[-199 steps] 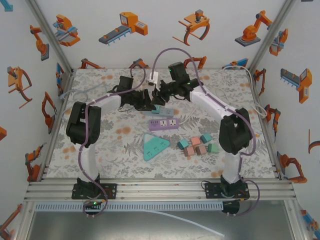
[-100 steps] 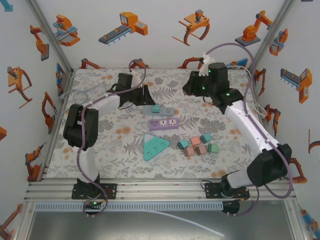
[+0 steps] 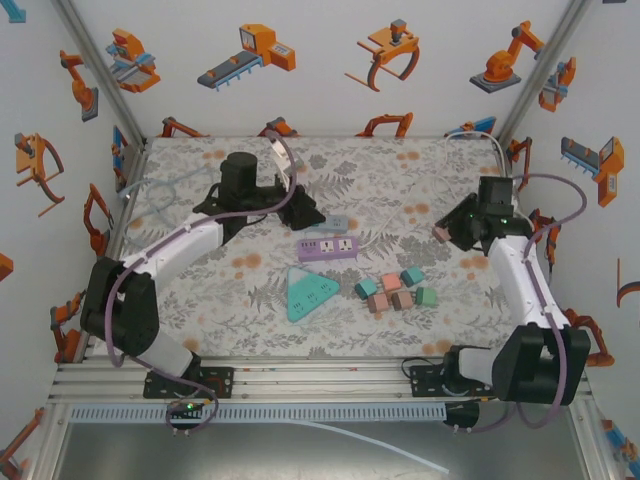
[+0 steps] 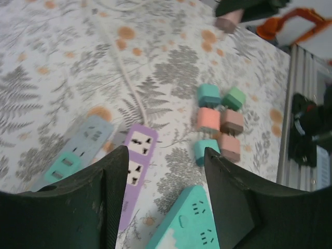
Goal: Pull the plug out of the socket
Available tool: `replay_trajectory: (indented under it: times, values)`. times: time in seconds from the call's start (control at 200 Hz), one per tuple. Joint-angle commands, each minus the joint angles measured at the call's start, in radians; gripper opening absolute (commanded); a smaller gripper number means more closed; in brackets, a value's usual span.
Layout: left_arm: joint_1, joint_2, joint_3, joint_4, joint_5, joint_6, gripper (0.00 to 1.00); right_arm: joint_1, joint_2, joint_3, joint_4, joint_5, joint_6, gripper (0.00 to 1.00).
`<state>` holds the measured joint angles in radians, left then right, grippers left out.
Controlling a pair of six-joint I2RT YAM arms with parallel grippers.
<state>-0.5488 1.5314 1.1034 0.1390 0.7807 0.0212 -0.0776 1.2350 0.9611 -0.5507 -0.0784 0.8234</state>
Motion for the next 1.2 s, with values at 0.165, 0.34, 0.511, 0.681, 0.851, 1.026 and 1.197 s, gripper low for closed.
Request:
replay_trajectory:
  times: [0.165,0.34,0.511,0.681,0.851,1.026,1.197]
  values:
    - [-0.061,-0.070,-0.033,-0.099,0.193,0.289,0.61,-0.044,0.029,-0.163,-0.017,0.029,0.133,0.00]
    - [-0.086,-0.085,-0.036,-0.184,0.207,0.420,0.74,-0.046,0.101,-0.234,0.075,-0.018,0.184,0.00]
    - [-0.094,-0.078,-0.028,-0.216,0.202,0.445,0.83,-0.045,0.145,-0.252,0.087,-0.011,0.189,0.03]
    - [-0.098,-0.071,-0.031,-0.196,0.183,0.434,0.88,-0.045,0.156,-0.294,0.108,-0.010,0.223,0.19]
    - [-0.098,-0.072,-0.036,-0.179,0.177,0.429,0.92,-0.045,0.146,-0.309,0.109,0.000,0.223,0.34]
    - [-0.097,-0.071,-0.043,-0.168,0.166,0.421,0.94,-0.046,0.125,-0.316,0.103,0.007,0.232,0.48]
    - [-0.097,-0.075,-0.047,-0.160,0.151,0.418,0.96,-0.045,0.080,-0.309,0.073,0.043,0.231,0.53]
